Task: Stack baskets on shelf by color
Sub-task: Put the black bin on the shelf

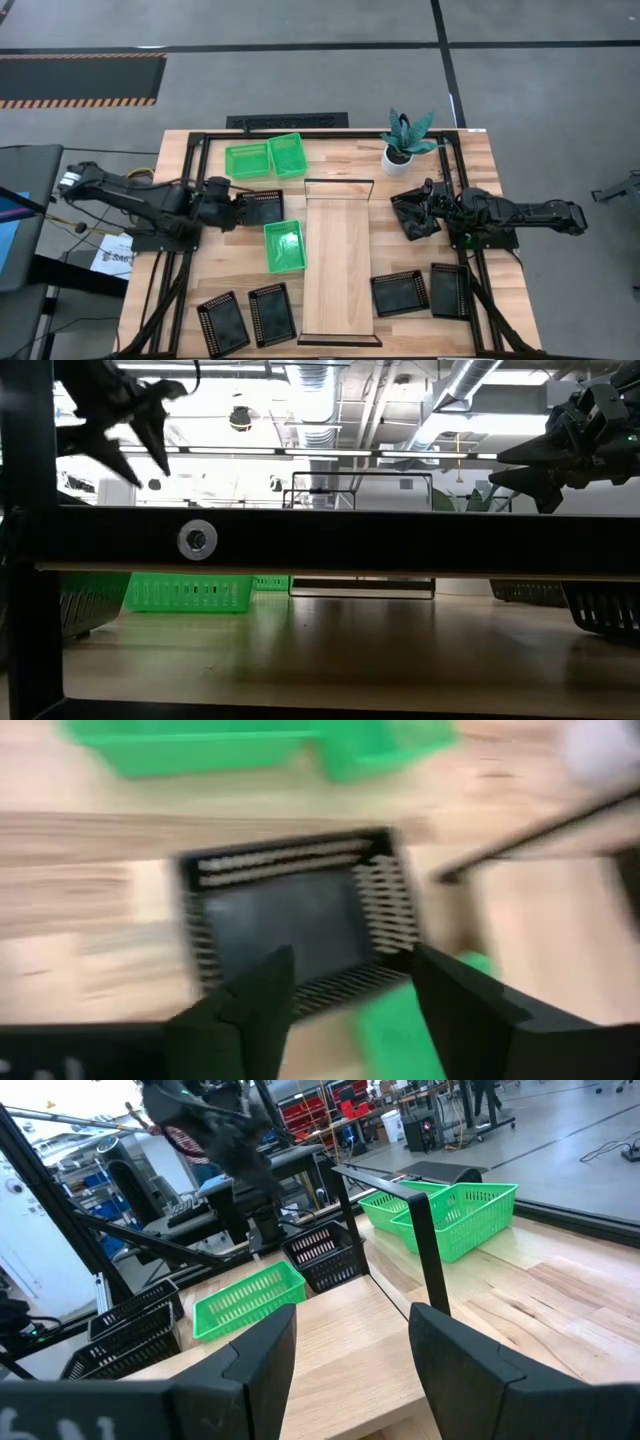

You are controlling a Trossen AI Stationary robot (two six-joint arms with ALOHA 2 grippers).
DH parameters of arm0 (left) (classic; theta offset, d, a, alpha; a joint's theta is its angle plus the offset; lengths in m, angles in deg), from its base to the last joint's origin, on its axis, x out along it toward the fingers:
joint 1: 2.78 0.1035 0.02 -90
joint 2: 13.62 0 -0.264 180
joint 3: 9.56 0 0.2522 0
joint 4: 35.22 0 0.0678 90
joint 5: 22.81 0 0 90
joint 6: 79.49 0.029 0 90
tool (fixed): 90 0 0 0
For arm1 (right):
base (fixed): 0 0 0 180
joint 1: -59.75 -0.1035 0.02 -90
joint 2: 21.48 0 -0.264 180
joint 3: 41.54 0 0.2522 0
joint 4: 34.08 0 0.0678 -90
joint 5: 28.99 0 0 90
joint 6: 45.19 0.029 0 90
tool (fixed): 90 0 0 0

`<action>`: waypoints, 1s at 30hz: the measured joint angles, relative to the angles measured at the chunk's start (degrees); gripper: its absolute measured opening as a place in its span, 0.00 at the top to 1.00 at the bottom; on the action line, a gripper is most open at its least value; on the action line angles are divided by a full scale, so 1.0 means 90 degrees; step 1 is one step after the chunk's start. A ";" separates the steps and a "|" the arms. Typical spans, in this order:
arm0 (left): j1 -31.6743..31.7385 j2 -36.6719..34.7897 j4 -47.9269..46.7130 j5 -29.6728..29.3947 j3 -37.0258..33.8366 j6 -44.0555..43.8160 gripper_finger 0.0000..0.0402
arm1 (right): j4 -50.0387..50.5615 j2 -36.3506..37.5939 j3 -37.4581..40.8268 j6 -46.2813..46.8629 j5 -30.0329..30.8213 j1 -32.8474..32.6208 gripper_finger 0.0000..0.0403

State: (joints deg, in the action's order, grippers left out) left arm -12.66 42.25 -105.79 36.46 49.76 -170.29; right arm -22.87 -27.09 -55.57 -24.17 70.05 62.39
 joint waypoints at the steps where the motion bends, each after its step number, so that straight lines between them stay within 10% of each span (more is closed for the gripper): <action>1: 0.0176 0.0040 -0.0156 0.0030 0.0000 -0.0020 0.48 | 0.0000 0.0000 0.0000 0.0000 0.0000 0.0000 0.46; 23: 0.2280 0.1222 0.0912 0.1990 -0.0901 0.1363 0.37 | -0.0002 0.0000 0.0000 0.0000 0.0000 0.0000 0.46; 30: 0.2340 0.1314 0.0841 0.1873 -0.0922 0.1508 0.51 | 0.0000 0.0000 0.0000 0.0000 0.0000 0.0001 0.46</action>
State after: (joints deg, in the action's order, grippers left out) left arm 8.40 54.07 -98.22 53.32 41.46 -156.72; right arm -22.86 -27.09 -55.57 -24.17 70.05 62.39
